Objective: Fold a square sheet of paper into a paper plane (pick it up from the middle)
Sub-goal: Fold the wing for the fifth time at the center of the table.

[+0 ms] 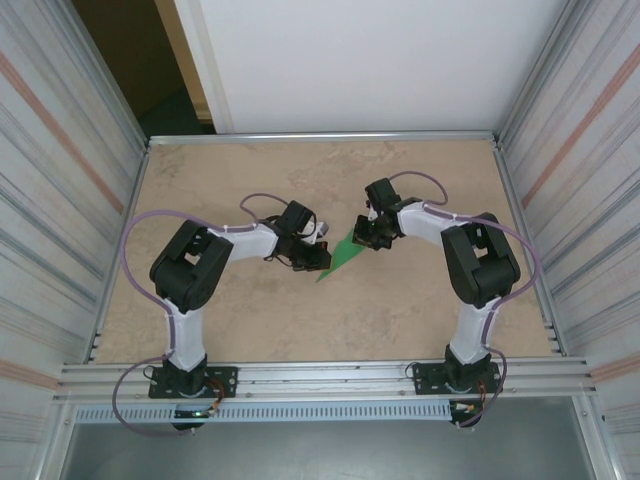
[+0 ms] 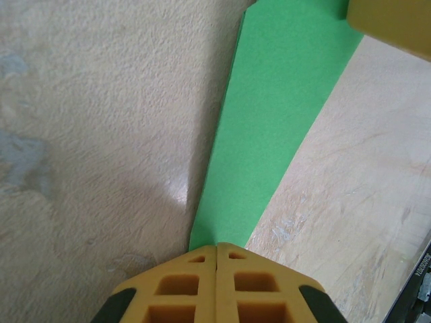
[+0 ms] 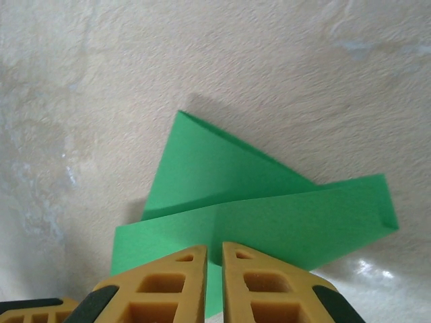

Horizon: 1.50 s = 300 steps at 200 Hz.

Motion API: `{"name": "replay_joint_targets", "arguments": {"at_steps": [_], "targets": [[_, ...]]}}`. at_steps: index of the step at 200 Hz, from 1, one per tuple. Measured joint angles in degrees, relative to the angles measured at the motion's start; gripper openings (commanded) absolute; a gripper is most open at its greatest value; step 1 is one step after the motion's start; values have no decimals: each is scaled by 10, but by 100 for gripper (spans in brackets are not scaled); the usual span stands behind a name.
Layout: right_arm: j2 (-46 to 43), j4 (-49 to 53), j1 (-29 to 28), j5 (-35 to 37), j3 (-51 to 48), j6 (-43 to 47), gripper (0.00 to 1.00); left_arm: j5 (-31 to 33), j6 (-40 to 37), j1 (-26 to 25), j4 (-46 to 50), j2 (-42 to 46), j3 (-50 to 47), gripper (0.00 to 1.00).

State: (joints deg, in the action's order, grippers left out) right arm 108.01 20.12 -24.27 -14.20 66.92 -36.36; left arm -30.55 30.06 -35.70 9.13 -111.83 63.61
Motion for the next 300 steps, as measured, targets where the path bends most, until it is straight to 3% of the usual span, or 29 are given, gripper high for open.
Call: {"name": "replay_joint_targets", "arguments": {"at_steps": [124, 165, 216, 300], "targets": [[9, -65, 30, -59, -44, 9, 10, -10, 0, 0, 7, 0, 6, 0], [2, -118, 34, -78, -73, 28, 9, -28, 2, 0, 5, -2, 51, 0], [1, -163, 39, -99, -92, 43, 8, -26, 2, -9, 5, -54, 113, 0], [-4, -170, 41, -112, -98, 51, 10, -13, -4, -12, 44, -78, 122, 0]]}}
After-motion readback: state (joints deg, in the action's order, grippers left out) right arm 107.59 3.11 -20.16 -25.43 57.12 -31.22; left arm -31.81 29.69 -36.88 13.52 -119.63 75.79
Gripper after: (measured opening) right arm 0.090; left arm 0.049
